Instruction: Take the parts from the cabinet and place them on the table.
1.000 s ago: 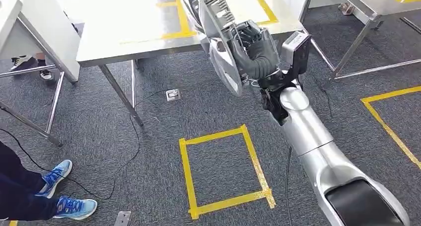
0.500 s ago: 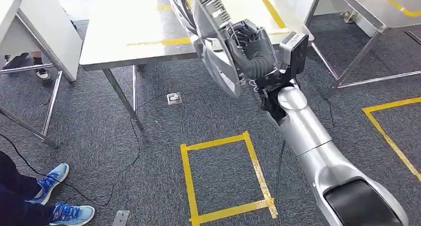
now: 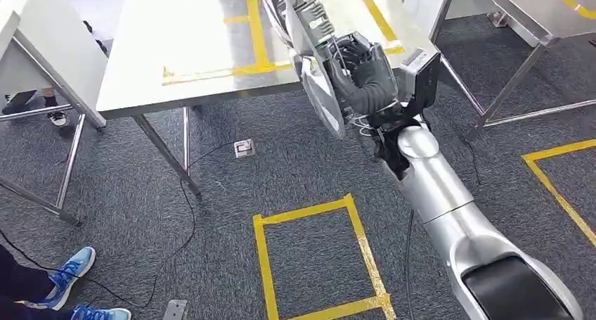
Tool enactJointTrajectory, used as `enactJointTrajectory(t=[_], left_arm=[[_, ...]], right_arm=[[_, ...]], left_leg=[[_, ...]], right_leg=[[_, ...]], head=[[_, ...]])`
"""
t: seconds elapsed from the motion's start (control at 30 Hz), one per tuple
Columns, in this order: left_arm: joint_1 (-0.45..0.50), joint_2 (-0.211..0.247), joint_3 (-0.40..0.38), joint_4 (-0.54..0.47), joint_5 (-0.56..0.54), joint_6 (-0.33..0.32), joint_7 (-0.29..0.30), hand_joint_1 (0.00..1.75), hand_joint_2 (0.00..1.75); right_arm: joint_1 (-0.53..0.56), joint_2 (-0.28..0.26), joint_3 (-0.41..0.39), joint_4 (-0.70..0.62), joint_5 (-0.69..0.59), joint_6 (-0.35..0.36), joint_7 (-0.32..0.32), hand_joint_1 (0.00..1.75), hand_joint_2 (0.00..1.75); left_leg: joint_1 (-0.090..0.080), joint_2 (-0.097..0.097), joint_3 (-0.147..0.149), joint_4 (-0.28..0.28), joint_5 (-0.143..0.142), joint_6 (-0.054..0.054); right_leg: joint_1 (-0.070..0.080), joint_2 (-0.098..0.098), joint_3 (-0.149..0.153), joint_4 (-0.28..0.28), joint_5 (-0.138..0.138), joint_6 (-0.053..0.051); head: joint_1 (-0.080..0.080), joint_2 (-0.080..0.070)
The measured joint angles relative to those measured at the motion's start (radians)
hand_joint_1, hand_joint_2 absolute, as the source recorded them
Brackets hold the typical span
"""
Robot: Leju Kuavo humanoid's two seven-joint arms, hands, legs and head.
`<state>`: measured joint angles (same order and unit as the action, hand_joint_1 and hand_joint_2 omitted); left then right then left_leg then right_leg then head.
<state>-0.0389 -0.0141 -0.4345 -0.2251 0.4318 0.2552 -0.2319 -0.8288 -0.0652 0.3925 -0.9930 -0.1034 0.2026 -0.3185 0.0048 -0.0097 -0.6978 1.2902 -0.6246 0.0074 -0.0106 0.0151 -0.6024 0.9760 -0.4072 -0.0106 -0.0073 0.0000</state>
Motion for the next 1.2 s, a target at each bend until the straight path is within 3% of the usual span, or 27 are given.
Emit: enactJointTrajectory(t=[0.03,0.07,0.13,0.2,0.27,0.3,0.33,0.37,0.47,0.5,0.53,0.57,0.63,0.67,0.7,0.73,0.77,0.83,0.9,0.97,1.0,1.03,1.07,1.1,1.13,1.17,1.2], left_arm=[[0.001,0.000,0.000,0.000,-0.001,-0.001,0.001,0.00,1.75],[0.002,0.000,0.000,0.000,-0.002,-0.001,0.001,0.00,1.75],[0.001,0.003,0.000,0.000,-0.004,-0.003,0.003,0.00,1.75],[-0.001,0.004,0.000,0.000,-0.008,-0.004,0.005,0.00,1.75],[-0.001,0.005,0.000,0.000,-0.010,-0.004,0.007,0.00,1.75],[0.000,0.005,-0.001,0.000,-0.010,-0.004,0.008,0.00,1.75],[0.000,0.005,0.000,0.000,-0.011,-0.004,0.008,0.00,1.75],[-0.003,0.006,0.000,0.000,-0.012,-0.004,0.008,0.00,1.75],[-0.010,0.005,0.000,-0.001,-0.011,-0.005,0.008,0.00,1.75],[-0.009,0.003,0.000,0.000,-0.011,-0.006,0.010,0.00,1.75],[-0.008,0.003,0.000,0.000,-0.013,-0.009,0.010,0.00,1.75],[-0.007,0.003,0.000,0.000,-0.014,-0.014,0.011,0.00,1.75],[-0.008,0.004,0.000,-0.001,-0.017,-0.022,0.011,0.00,1.75],[-0.009,0.007,0.000,0.000,-0.019,-0.022,0.011,0.00,1.75],[-0.011,0.008,0.000,0.000,-0.019,-0.024,0.012,0.00,1.75],[-0.012,0.009,0.000,0.000,-0.020,-0.024,0.013,0.00,1.75],[-0.011,0.009,0.000,-0.001,-0.020,-0.024,0.013,0.00,1.75],[-0.010,0.015,-0.001,-0.001,-0.020,-0.025,0.013,0.00,1.75],[-0.013,0.014,-0.001,-0.001,-0.021,-0.025,0.013,0.00,1.75],[-0.012,0.014,-0.001,-0.001,-0.022,-0.026,0.014,0.00,1.75],[-0.010,0.014,-0.001,-0.001,-0.024,-0.026,0.016,0.00,1.75],[-0.009,0.014,-0.001,-0.001,-0.027,-0.026,0.016,0.00,1.75],[-0.009,0.014,-0.002,-0.001,-0.032,-0.026,0.017,0.00,1.75],[-0.009,0.013,-0.002,-0.001,-0.035,-0.026,0.017,0.00,1.75],[-0.010,0.013,-0.002,-0.001,-0.040,-0.026,0.019,0.00,1.75],[-0.010,0.019,-0.002,0.000,-0.043,-0.026,0.020,0.00,1.75],[-0.009,0.022,-0.003,0.000,-0.045,-0.027,0.022,0.00,1.75]], right_arm=[[0.010,-0.002,0.000,0.002,0.000,-0.003,0.000,1.75,1.75],[0.017,-0.005,0.000,0.002,0.000,-0.005,0.001,1.75,1.75],[0.017,-0.006,0.000,0.002,0.001,-0.007,0.002,1.75,1.75],[0.007,-0.007,-0.001,0.001,0.000,-0.007,0.000,1.75,1.75],[0.004,-0.007,-0.003,-0.002,0.000,-0.009,0.000,1.75,1.75],[0.002,-0.008,-0.005,-0.002,0.000,-0.010,0.000,1.75,1.75],[0.005,-0.010,-0.007,-0.004,0.000,-0.010,0.001,1.75,1.75],[0.000,-0.011,-0.009,-0.004,0.000,-0.011,0.001,1.75,1.75],[-0.011,-0.011,-0.012,-0.005,-0.001,-0.011,-0.001,1.75,1.75],[-0.007,-0.011,-0.013,-0.004,-0.001,-0.011,-0.001,1.75,1.75],[-0.003,-0.012,-0.013,-0.004,0.000,-0.011,0.000,1.75,1.75],[-0.002,-0.013,-0.014,-0.003,0.000,-0.013,0.001,1.75,1.75],[-0.005,-0.016,-0.018,-0.003,0.000,-0.013,0.000,1.75,1.75],[-0.006,-0.017,-0.019,-0.001,0.000,-0.013,0.000,1.75,1.75],[-0.010,-0.015,-0.019,-0.001,-0.001,-0.014,-0.001,1.75,1.75],[-0.010,-0.013,-0.019,-0.002,-0.001,-0.014,-0.001,1.75,1.75],[-0.010,-0.012,-0.020,-0.002,-0.002,-0.014,-0.002,1.75,1.75],[-0.011,-0.015,-0.022,-0.002,-0.002,-0.016,0.000,1.75,1.75],[-0.014,-0.012,-0.023,-0.002,-0.002,-0.016,-0.002,1.75,1.75],[-0.014,-0.011,-0.023,0.000,-0.003,-0.016,-0.004,1.75,1.75],[-0.010,-0.011,-0.024,0.003,-0.003,-0.017,-0.004,1.75,1.75],[-0.005,-0.013,-0.024,0.006,-0.003,-0.019,-0.004,1.75,1.75],[0.000,-0.015,-0.024,0.007,-0.003,-0.021,-0.004,1.75,1.75],[0.002,-0.015,-0.025,0.007,-0.003,-0.025,-0.003,1.75,1.75],[0.000,-0.015,-0.025,0.007,-0.003,-0.026,-0.003,1.75,1.75],[0.000,-0.016,-0.026,0.007,-0.003,-0.027,-0.003,1.75,1.75],[-0.005,-0.016,-0.026,0.008,-0.001,-0.027,-0.005,1.75,1.75]], left_leg=[[0.000,0.000,-0.002,-0.029,0.029,0.001],[-0.001,0.001,0.013,-0.091,0.083,0.004],[-0.006,0.002,0.060,-0.272,0.237,0.027],[-0.020,0.007,0.068,-0.307,0.229,0.042],[-0.027,0.007,0.089,-0.327,0.227,0.053],[-0.022,0.006,0.105,-0.332,0.225,0.059],[-0.011,0.005,0.126,-0.344,0.227,0.060],[-0.012,0.004,0.135,-0.345,0.223,0.065],[-0.011,0.003,0.143,-0.345,0.208,0.064],[-0.010,0.003,0.151,-0.344,0.201,0.061],[-0.007,0.001,0.162,-0.344,0.192,0.057],[-0.004,-0.001,0.175,-0.342,0.182,0.050],[0.004,-0.004,0.199,-0.330,0.154,0.034],[0.001,-0.003,0.204,-0.323,0.141,0.024],[0.000,-0.003,0.197,-0.321,0.133,0.018],[-0.001,0.000,0.196,-0.320,0.127,0.013],[0.001,0.001,0.203,-0.317,0.123,0.009],[0.008,0.001,0.199,-0.306,0.116,0.003],[0.009,0.005,0.127,-0.179,0.098,-0.005],[0.008,0.005,0.025,-0.023,0.033,-0.009],[0.007,0.005,-0.016,0.024,0.005,-0.006],[0.006,0.005,-0.033,0.022,0.006,-0.003],[0.003,0.005,-0.033,-0.020,0.035,0.004],[-0.001,0.005,-0.018,-0.093,0.093,0.017],[-0.008,0.005,0.002,-0.176,0.168,0.037],[-0.023,0.005,0.017,-0.252,0.259,0.063],[-0.044,-0.004,0.010,-0.290,0.280,0.077]], right_leg=[[0.003,0.002,0.015,0.000,-0.010,0.000],[0.006,0.002,0.029,0.000,-0.019,0.001],[0.011,0.002,0.057,-0.002,-0.037,0.001],[0.011,0.004,0.061,-0.012,-0.041,0.005],[0.012,0.002,0.070,-0.004,-0.038,0.020],[0.014,0.001,0.080,-0.006,-0.038,0.026],[0.013,-0.001,0.068,0.008,-0.054,0.024],[0.015,-0.002,0.051,0.051,-0.069,0.022],[0.004,-0.003,-0.109,0.295,-0.140,0.022],[0.000,-0.003,-0.145,0.333,-0.141,0.031],[-0.005,-0.004,-0.151,0.316,-0.121,0.044],[-0.010,-0.005,-0.130,0.250,-0.078,0.060],[-0.020,-0.013,-0.056,0.043,0.037,0.093],[-0.018,-0.019,-0.047,0.006,0.050,0.090],[-0.013,-0.017,-0.044,0.001,0.019,0.051],[-0.011,-0.014,-0.039,0.007,0.035,0.042],[-0.012,-0.014,-0.040,0.007,0.026,0.032],[-0.018,-0.012,-0.024,0.007,0.022,0.025],[-0.014,-0.009,-0.014,0.006,0.011,0.012],[-0.011,-0.003,-0.003,0.006,-0.002,0.009],[-0.007,0.000,0.008,0.006,-0.012,0.009],[-0.003,0.002,0.022,0.006,-0.022,0.008],[0.004,0.003,0.038,0.006,-0.033,0.007],[0.010,0.003,0.056,0.006,-0.044,0.005],[0.016,0.004,0.073,0.005,-0.055,0.003],[0.008,0.004,0.070,-0.003,-0.064,0.000],[0.021,0.011,0.092,0.001,-0.072,0.008]], head=[[0.000,0.000],[0.000,0.000],[0.000,0.000],[0.005,0.000],[0.000,0.000],[0.001,0.000],[0.000,0.000],[0.006,0.000],[0.006,0.000],[0.006,0.000],[0.005,0.000],[0.006,0.000],[0.007,0.000],[0.007,0.000],[0.007,0.000],[0.003,0.000],[0.002,0.000],[0.002,0.000],[0.000,0.000],[0.001,0.000],[0.000,0.000],[0.001,0.000],[0.001,0.000],[0.000,0.000],[0.000,0.000],[0.002,0.000],[0.007,0.000]])
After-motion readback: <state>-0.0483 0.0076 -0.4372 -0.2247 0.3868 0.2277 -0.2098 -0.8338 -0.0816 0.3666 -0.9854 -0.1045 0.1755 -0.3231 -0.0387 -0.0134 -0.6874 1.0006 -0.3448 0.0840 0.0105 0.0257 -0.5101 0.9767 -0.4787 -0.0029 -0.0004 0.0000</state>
